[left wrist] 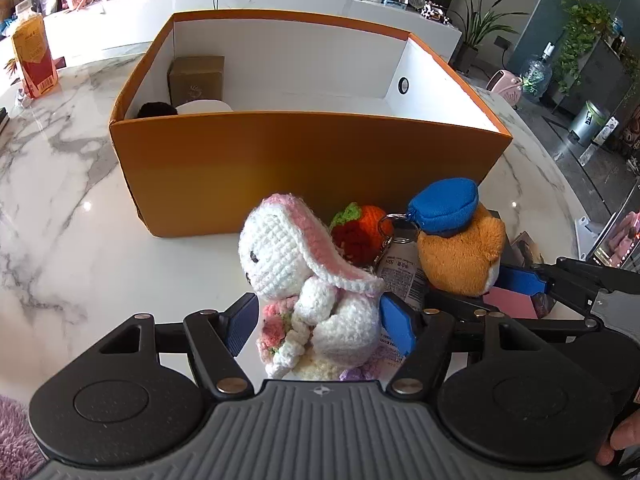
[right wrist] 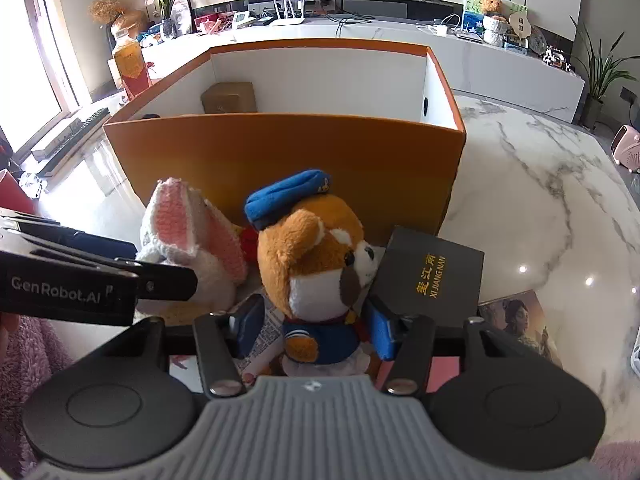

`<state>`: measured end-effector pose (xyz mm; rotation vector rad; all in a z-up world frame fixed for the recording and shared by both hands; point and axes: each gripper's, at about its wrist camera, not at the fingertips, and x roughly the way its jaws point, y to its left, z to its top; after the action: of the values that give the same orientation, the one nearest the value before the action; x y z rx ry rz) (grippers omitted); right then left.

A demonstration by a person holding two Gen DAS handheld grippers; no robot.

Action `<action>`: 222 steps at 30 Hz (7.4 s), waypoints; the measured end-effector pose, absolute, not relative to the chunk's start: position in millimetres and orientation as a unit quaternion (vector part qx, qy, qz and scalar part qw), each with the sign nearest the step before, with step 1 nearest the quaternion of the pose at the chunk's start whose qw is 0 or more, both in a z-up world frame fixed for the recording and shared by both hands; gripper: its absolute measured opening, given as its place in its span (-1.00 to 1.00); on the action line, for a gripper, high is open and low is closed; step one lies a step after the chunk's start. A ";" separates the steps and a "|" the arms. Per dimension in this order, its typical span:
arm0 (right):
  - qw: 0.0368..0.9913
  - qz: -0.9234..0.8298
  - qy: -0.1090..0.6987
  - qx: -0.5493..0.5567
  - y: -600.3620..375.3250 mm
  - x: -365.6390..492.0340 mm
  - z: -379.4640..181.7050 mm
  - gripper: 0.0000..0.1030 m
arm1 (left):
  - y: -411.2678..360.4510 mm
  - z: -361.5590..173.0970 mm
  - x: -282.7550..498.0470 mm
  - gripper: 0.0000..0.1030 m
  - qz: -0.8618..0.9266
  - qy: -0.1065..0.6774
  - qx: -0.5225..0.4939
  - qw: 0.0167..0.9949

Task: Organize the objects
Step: 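Grasp the bear in sailor hat with the right gripper while the left grasps the crocheted rabbit, then carry the bear and crocheted rabbit into the orange box with both grippers, then open both grippers and withdraw them from the orange box, then move both grippers to the pink case and grasp it with the left gripper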

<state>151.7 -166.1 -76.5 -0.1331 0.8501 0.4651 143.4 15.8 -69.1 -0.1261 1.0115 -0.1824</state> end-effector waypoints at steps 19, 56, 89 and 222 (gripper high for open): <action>0.889 0.216 0.395 -0.082 -160.7 148.2 -82.0 -0.24 | 23.7 -71.6 134.3 0.11 -0.096 0.472 -0.101 0.870; 0.862 0.300 0.399 0.089 -146.2 259.0 64.2 -0.24 | 48.6 63.8 223.6 0.02 -0.175 0.404 -0.016 0.898; 0.752 0.235 0.612 0.071 -97.0 356.6 -72.1 -0.22 | 8.4 -59.0 306.6 0.11 -0.200 0.560 0.086 0.800; 0.824 0.132 0.542 -0.102 -244.7 143.9 -83.2 -0.42 | -63.9 -81.5 117.0 0.15 -0.197 0.517 -0.179 0.814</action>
<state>143.9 -244.7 -83.2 -0.2167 1.1515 0.2810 117.0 -63.9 -81.5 -0.3821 1.1032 -0.4213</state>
